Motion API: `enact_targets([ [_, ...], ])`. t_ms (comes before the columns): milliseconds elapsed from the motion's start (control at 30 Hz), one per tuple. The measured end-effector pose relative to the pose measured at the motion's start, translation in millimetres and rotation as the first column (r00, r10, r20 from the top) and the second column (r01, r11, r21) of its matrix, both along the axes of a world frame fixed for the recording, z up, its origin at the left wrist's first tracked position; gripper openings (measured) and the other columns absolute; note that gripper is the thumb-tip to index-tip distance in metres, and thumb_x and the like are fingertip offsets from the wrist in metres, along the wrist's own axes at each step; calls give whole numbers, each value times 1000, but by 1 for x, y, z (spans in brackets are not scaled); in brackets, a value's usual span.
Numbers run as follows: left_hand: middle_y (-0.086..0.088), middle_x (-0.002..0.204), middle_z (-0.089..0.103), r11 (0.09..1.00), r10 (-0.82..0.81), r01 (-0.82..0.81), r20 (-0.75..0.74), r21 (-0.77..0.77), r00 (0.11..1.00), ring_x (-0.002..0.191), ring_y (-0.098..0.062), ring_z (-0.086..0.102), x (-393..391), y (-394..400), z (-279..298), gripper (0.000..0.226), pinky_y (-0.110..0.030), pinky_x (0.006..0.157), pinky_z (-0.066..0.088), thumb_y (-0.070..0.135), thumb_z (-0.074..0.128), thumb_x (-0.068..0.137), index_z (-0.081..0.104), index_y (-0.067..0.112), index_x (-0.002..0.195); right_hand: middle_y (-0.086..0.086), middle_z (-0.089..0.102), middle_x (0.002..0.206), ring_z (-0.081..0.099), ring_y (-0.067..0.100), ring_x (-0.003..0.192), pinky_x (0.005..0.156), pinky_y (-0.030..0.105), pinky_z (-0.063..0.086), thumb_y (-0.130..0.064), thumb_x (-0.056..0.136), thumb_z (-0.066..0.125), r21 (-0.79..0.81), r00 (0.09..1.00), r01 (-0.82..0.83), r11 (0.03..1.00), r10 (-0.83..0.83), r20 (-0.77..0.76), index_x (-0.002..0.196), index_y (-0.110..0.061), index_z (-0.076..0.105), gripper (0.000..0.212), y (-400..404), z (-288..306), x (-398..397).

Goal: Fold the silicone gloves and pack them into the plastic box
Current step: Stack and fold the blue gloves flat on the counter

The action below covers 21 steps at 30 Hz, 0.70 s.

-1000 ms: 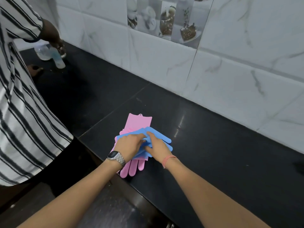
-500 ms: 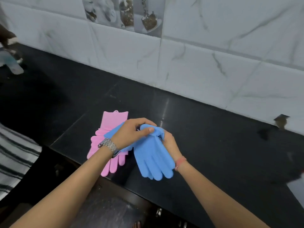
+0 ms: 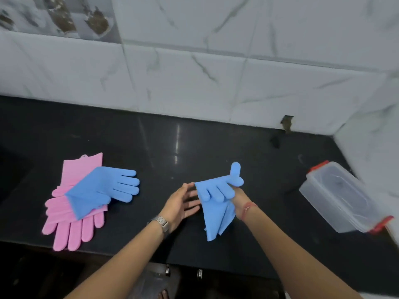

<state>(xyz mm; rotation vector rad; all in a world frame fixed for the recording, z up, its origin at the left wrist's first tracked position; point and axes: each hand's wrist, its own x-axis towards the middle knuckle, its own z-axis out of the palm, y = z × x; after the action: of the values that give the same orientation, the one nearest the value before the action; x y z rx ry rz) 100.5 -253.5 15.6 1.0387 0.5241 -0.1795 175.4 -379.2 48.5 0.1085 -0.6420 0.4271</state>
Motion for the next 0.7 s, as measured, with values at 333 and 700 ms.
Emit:
enact_targets([
  [333,-13,112,61,856,-151,195,-128,478,980,96,-19,63,30,-34,-30,23,-31,74,57,7,65,87,52,14,105,13,67,118,64,29,107,77,39,55,-38,99,49,-878,959,-205,-433,-267,-92,124,-10,61,39,-101,-48,30],
  [700,2,101,48,259,-453,289,-148,921,879,83,-13,54,40,-47,-32,38,-29,85,50,9,60,86,61,23,121,1,62,76,57,16,64,53,29,39,-74,84,43,-544,944,138,-828,-56,324,81,-14,59,62,-113,-54,39],
])
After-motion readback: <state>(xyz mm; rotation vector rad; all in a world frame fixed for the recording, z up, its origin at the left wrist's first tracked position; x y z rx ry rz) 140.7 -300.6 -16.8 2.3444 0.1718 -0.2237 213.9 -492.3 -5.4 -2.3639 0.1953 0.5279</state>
